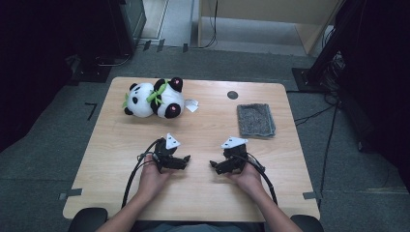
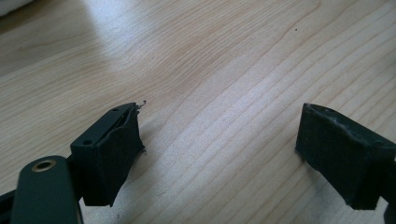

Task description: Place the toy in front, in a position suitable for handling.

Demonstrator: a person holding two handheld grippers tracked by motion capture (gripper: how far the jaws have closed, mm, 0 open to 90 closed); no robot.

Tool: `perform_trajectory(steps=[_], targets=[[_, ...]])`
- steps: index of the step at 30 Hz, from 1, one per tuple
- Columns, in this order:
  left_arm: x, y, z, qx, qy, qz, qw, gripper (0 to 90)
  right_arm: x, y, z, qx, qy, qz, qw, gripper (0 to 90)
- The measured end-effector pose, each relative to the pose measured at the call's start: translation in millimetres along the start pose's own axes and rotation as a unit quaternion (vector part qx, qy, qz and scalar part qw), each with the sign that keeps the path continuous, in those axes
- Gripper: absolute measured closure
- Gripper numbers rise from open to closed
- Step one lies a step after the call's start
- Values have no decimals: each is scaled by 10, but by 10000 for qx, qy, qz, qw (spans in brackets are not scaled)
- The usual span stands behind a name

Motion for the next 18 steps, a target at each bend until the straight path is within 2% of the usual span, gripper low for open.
perform_trajectory(steps=[8,10,11,14,18], targets=[[-4,0,3,-4,1,-20,10000,161,0,-1,0,2,0,1,10000,0],[-12,2,-2,21,41,-68,10000,182,0,-1,0,4,1,2,10000,0],[-20,1,-9,58,80,-115,9999,276,-1,0,0,9,4,4,10000,0],[-17,-1,-9,54,84,-119,9999,282,-2,1,1,14,3,7,10000,0],[-31,-5,10,57,202,-85,9997,296,-4,3,-1,2,7,14,10000,0]])
Point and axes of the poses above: each handheld gripper's, and its own axes: x roughly forward along the jaws, y roughly out of its underside, z roughly to its left, the point moved 2 cm from there along x, roughly forward along the jaws
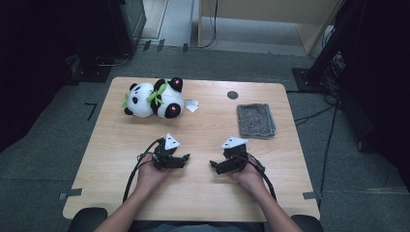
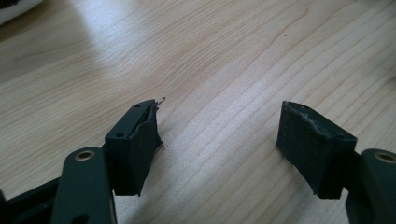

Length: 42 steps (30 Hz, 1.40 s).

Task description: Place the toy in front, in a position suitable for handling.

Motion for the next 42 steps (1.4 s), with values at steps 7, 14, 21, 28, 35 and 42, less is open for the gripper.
perform_trajectory(steps=[7,14,21,28,35,42], targets=[[-61,-61,44,-52,298,66,9995,314,0,0,0,1,1,0,10000,0],[-207,-133,128,-39,386,-103,9992,352,-1,0,1,54,32,5,10000,0],[-286,-183,228,-124,592,-109,9981,366,-1,0,1,55,31,5,10000,0],[-390,-241,285,1,575,-123,9983,392,-1,0,1,54,32,8,10000,0],[-455,-327,406,-31,550,-143,9984,383,-1,0,1,54,32,8,10000,0],[-535,-394,517,63,435,-232,9988,406,-2,1,2,54,30,14,10000,0]])
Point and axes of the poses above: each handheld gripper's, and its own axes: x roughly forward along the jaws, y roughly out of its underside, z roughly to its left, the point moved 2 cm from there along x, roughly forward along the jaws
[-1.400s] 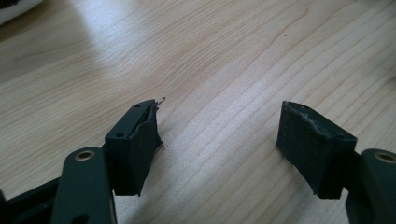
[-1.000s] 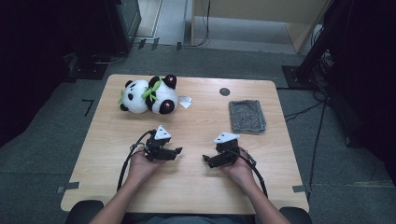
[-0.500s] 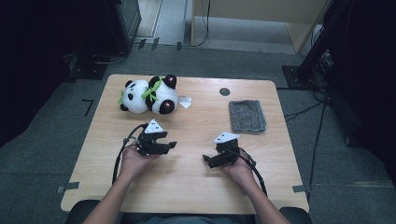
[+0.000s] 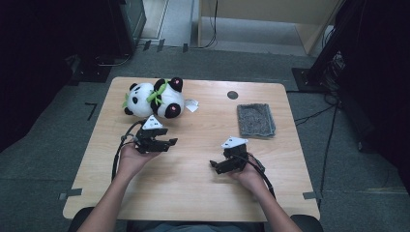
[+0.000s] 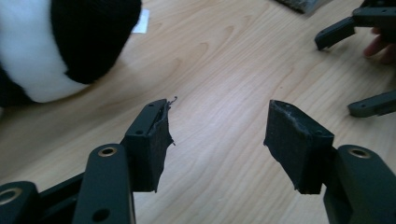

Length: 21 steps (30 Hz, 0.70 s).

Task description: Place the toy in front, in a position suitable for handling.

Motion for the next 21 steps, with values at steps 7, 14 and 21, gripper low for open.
perform_trajectory(steps=[7,14,21], targets=[[-10,-104,94,-23,136,-28,9999,411,0,0,-1,-10,2,-2,10000,0],[-43,-179,192,-108,219,-41,9997,443,1,1,0,-5,28,-23,10000,0],[-132,-272,316,-126,93,-131,9998,481,1,1,-1,-5,28,-23,10000,0]])
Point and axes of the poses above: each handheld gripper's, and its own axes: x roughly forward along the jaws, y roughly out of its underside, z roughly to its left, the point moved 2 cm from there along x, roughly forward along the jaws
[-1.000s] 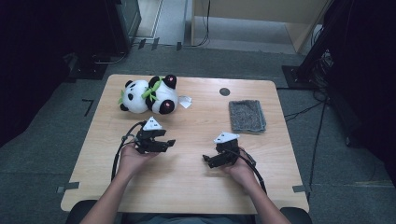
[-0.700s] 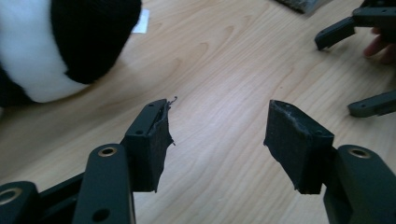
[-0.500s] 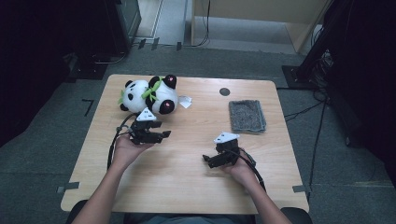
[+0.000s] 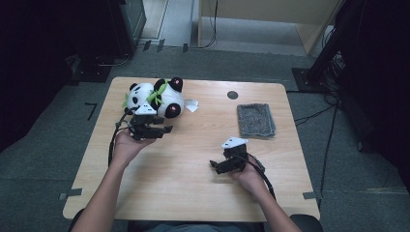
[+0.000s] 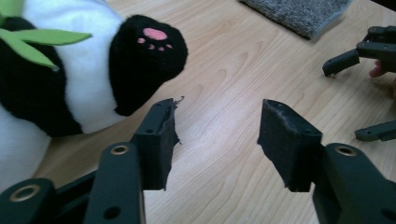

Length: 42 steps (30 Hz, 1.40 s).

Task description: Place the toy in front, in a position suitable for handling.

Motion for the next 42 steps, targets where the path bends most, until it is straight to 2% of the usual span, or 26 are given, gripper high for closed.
perform_trajectory(steps=[6,8,12,16,18,21,24,28,30,31,32,33,37,42], targets=[[-33,-73,110,89,-73,43,9999,473,-9,8,10,76,66,5,9999,0],[-60,-121,173,41,-14,-55,10000,474,-9,8,12,86,67,8,9999,0],[-66,-169,208,168,-96,-15,9998,476,-9,9,10,77,69,6,9999,0],[-57,-233,299,81,-71,-82,9999,480,-9,8,12,87,67,3,9999,0],[-60,-255,337,123,-141,-28,9998,481,-9,8,12,89,66,3,9999,0],[-103,-267,427,9,-163,-178,9997,507,-9,8,12,89,67,4,9999,0],[-128,-285,481,0,-204,-103,9997,498,-9,8,12,91,66,4,9999,0],[-151,-322,534,-34,-201,-160,9997,499,-9,8,12,86,66,3,9999,0],[-164,-343,575,7,-270,-167,9995,502,-9,8,13,89,65,2,9999,0],[-195,-356,621,94,-383,-132,9991,500,-9,8,12,90,66,3,9999,0],[-195,-356,621,94,-383,-132,9991,504,-9,8,12,90,66,3,9999,0],[-244,-376,676,111,-468,-171,9987,509,-9,8,14,102,65,7,9999,0],[-287,-410,776,11,-509,-230,9984,516,-9,8,12,89,66,6,9999,0],[-281,-375,895,61,-688,-211,9974,468,-7,8,19,115,89,-5,9999,0]])
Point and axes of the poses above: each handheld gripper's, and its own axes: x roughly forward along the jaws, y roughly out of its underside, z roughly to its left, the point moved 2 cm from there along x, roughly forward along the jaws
